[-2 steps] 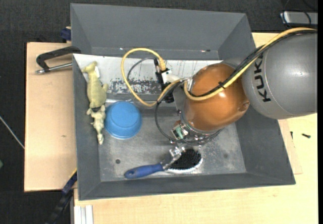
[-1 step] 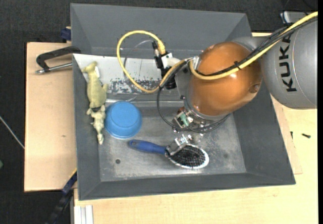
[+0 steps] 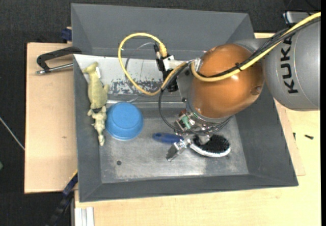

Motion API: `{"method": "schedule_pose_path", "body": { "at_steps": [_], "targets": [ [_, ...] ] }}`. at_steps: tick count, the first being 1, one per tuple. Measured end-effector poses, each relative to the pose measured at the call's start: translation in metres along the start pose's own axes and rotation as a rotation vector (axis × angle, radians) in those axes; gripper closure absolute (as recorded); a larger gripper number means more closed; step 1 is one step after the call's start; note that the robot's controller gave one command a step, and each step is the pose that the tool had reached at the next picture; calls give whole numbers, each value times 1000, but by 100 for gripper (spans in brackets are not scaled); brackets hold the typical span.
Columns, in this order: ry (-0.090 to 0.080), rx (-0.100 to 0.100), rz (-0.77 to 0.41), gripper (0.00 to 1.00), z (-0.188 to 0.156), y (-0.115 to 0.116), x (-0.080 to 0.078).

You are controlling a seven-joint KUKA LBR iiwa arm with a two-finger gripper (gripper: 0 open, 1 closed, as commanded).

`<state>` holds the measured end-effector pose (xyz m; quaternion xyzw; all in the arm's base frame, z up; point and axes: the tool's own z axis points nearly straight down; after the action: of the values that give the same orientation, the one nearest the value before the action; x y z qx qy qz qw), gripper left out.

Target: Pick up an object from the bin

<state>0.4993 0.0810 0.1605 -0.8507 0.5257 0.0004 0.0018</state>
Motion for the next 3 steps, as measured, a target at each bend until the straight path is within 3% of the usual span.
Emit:
{"method": "schedule_pose_path", "body": {
  "at_steps": [1,2,3],
  "targets": [
    [5,7,17,0,89,-11,66],
    [2,8,12,100,86,-11,62],
    [2,1,-377,100,79,11,99]
  ]
}}
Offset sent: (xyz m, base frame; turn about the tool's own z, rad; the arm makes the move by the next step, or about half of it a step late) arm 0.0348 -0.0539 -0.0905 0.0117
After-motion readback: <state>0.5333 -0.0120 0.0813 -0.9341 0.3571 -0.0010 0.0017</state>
